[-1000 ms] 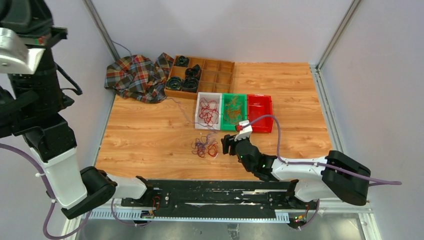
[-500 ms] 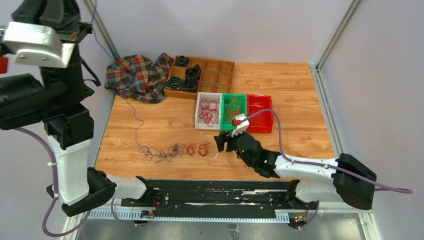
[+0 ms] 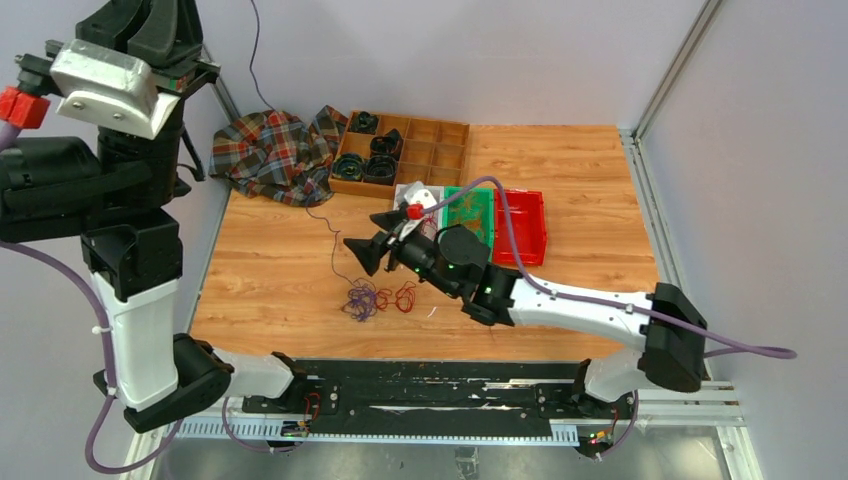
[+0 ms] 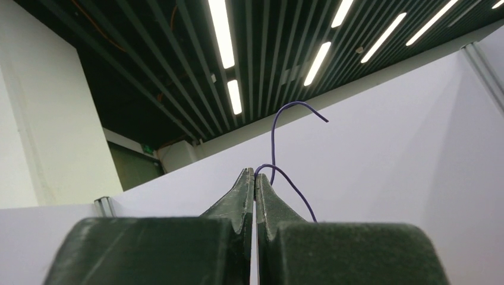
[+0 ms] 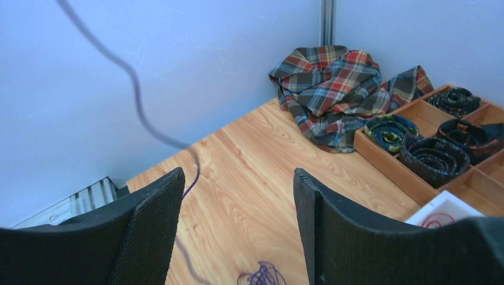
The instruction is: Untangle the cables
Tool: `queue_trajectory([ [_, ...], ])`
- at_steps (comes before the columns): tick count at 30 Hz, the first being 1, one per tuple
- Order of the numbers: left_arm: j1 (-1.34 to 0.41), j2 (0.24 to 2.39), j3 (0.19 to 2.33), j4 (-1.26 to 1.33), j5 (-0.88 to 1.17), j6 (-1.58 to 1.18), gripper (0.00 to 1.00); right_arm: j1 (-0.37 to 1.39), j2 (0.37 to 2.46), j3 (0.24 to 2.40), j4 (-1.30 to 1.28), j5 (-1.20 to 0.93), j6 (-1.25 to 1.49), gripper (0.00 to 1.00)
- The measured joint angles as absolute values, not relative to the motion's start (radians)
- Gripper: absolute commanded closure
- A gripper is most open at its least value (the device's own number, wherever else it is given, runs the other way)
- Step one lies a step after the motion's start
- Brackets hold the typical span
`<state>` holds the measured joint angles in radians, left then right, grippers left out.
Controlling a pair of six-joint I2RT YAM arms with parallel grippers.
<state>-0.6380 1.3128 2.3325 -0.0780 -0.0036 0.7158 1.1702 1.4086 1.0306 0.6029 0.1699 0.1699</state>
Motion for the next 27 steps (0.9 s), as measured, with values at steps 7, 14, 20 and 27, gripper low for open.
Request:
queue_trajectory([
  [7, -0.638, 1.269, 2.328, -0.125, 0.031, 0.681, 1.00, 1.182, 1.543, 1.156, 0.602, 0.191, 0.109, 0.38],
  [14, -0.638, 1.225, 2.294, -0.141, 0.044, 0.682, 1.00, 1.182, 1.568, 1.157, 0.601, 0.155, 0.105, 0.58],
  [20, -0.638, 1.224, 2.277, -0.171, 0.053, 0.704, 1.00, 1.173, 1.650, 1.263, 0.601, 0.115, 0.120, 0.41],
  [27, -0.638, 1.220, 2.259, -0.197, 0.068, 0.719, 1.00, 1.163, 1.561, 1.135, 0.562, 0.141, 0.121, 0.31],
])
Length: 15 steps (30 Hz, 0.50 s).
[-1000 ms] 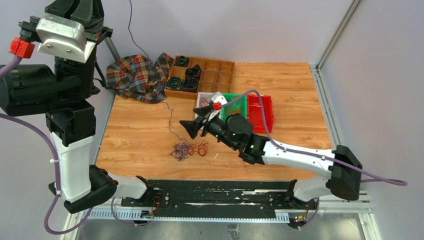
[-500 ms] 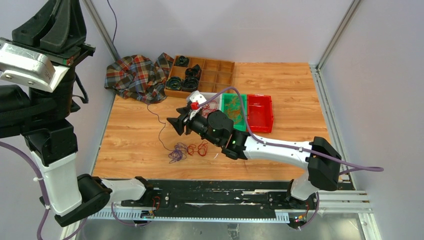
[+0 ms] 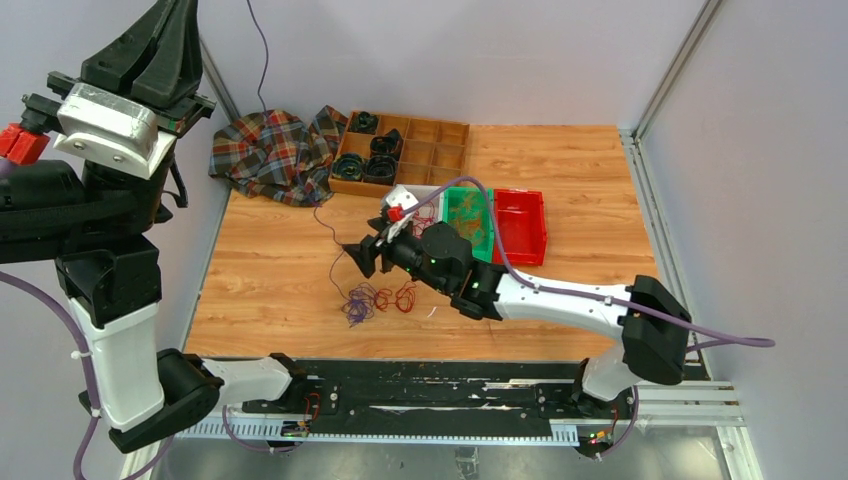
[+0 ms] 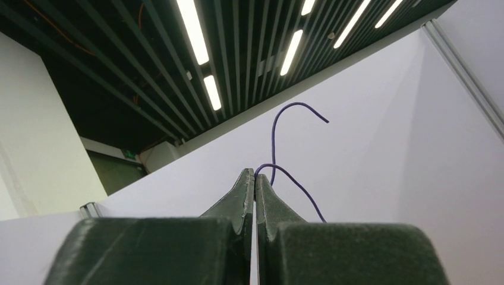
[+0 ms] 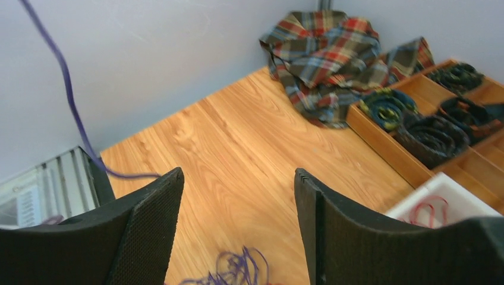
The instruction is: Untangle the cables
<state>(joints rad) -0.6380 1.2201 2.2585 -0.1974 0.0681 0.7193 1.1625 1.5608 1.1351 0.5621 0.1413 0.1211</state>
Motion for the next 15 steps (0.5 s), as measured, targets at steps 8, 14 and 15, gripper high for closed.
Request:
queue_trajectory([
  [8, -0.638, 1.222, 2.265, -0.239, 0.075, 0.730, 1.00, 1.149, 1.365, 0.963, 0.455, 0.158, 0.112, 0.26],
  [14, -0.638, 1.223, 2.264, -0.242, 0.075, 0.730, 1.00, 1.149, 1.318, 0.968, 0.392, 0.081, 0.143, 0.21],
  [15, -0.638, 1.223, 2.264, -0.242, 0.075, 0.730, 1.00, 1.149, 1.327, 0.973, 0.393, 0.065, 0.150, 0.21],
])
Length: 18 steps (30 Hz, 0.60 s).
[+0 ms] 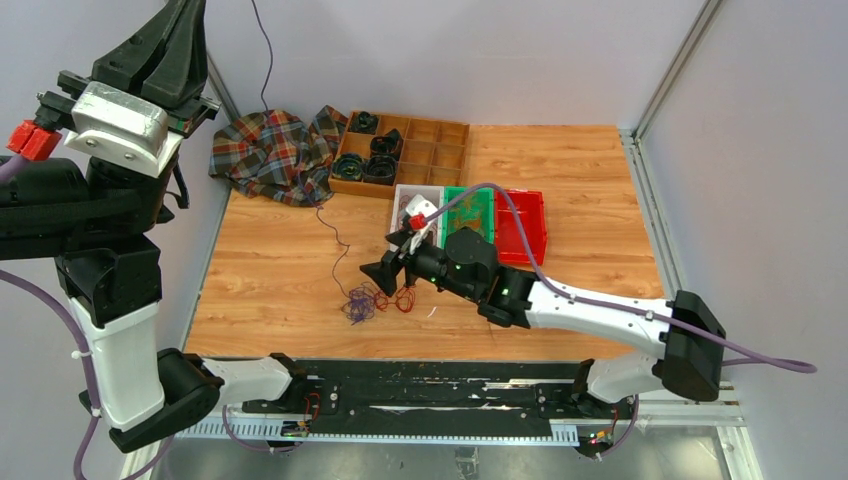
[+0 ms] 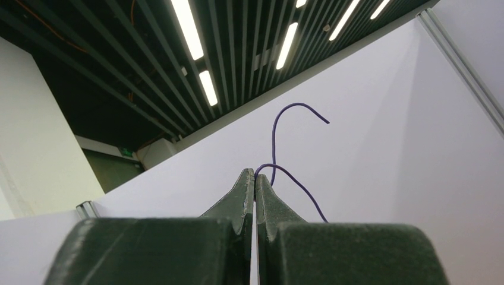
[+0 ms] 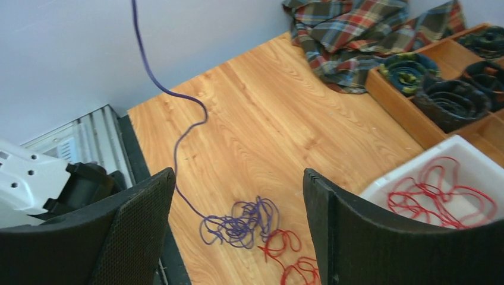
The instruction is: Untangle the cables
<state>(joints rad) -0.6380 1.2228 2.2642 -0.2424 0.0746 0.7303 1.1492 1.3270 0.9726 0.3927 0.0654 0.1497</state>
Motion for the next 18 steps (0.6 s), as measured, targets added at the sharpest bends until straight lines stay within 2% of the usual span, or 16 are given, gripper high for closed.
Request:
queue_trajectory([
  [9, -0.638, 1.219, 2.257, -0.268, 0.067, 0.733, 1.00, 1.149, 1.493, 1.039, 0.506, -0.077, 0.224, 0.27],
  [12, -0.638, 1.204, 2.226, -0.274, 0.064, 0.733, 1.00, 1.149, 1.541, 1.056, 0.538, -0.079, 0.246, 0.32],
  [14, -0.638, 1.196, 2.214, -0.280, 0.061, 0.733, 1.00, 1.149, 1.573, 1.074, 0.559, -0.078, 0.253, 0.44],
  [18, -0.638, 1.187, 2.206, -0.287, 0.049, 0.733, 1.00, 1.149, 1.609, 1.105, 0.583, -0.066, 0.259, 0.90],
])
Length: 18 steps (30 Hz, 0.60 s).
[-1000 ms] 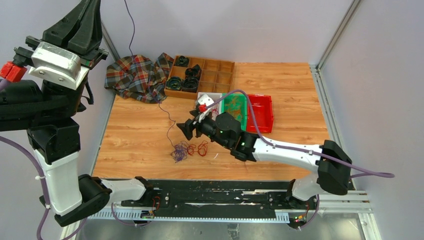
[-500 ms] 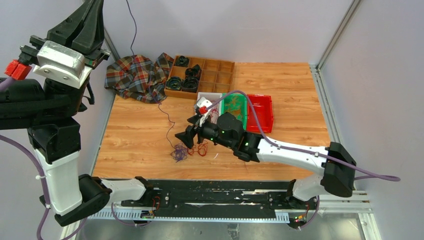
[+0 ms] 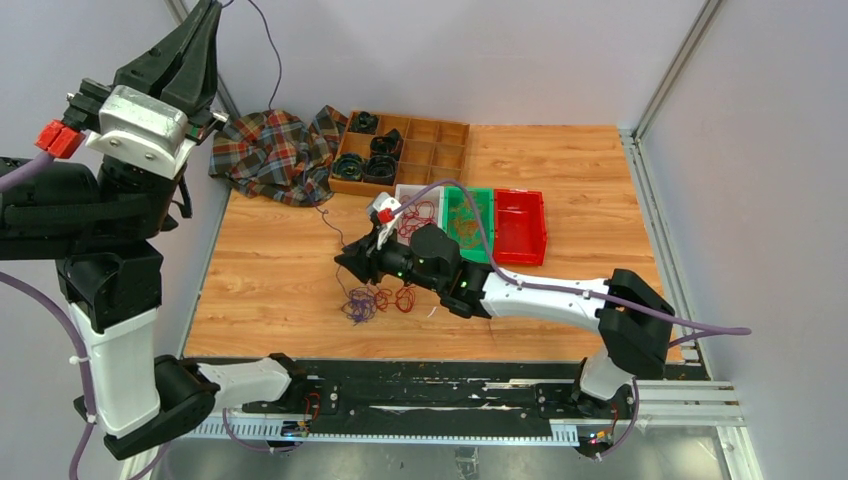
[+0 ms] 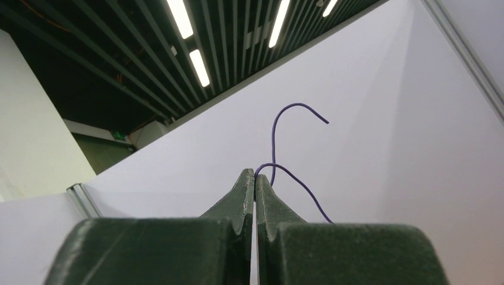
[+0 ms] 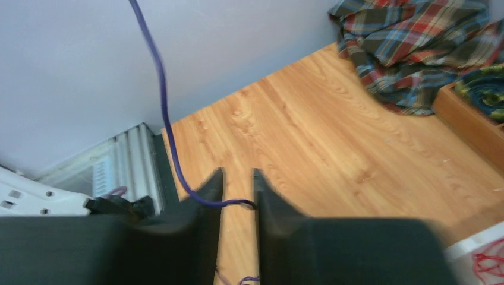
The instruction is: Untangle the cables
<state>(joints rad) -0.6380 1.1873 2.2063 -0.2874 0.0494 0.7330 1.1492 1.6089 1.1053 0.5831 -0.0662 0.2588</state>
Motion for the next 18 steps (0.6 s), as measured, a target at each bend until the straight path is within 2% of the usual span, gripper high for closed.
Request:
queue_trajectory([
  [1, -0.638, 1.178, 2.191, -0.286, 0.044, 0.733, 1.00, 1.149, 1.610, 1.106, 0.589, -0.058, 0.266, 0.98],
  [2, -0.638, 1.168, 2.173, -0.286, 0.040, 0.733, 1.00, 1.149, 1.608, 1.106, 0.595, -0.043, 0.261, 0.99],
  [8, -0.638, 1.044, 1.947, -0.264, -0.007, 0.735, 1.00, 1.125, 1.561, 1.100, 0.563, 0.014, 0.226, 1.00],
  [15, -0.638, 0.837, 1.495, -0.299, -0.078, 0.730, 0.99, 1.015, 1.397, 1.098, 0.485, 0.031, 0.182, 0.99],
  [16, -0.638, 0.810, 1.425, -0.316, -0.082, 0.724, 0.99, 1.002, 1.374, 1.098, 0.474, 0.030, 0.175, 0.99],
  [18, -0.638, 0.761, 1.280, -0.353, -0.083, 0.704, 0.87, 0.994, 1.349, 1.103, 0.451, 0.030, 0.164, 0.99],
])
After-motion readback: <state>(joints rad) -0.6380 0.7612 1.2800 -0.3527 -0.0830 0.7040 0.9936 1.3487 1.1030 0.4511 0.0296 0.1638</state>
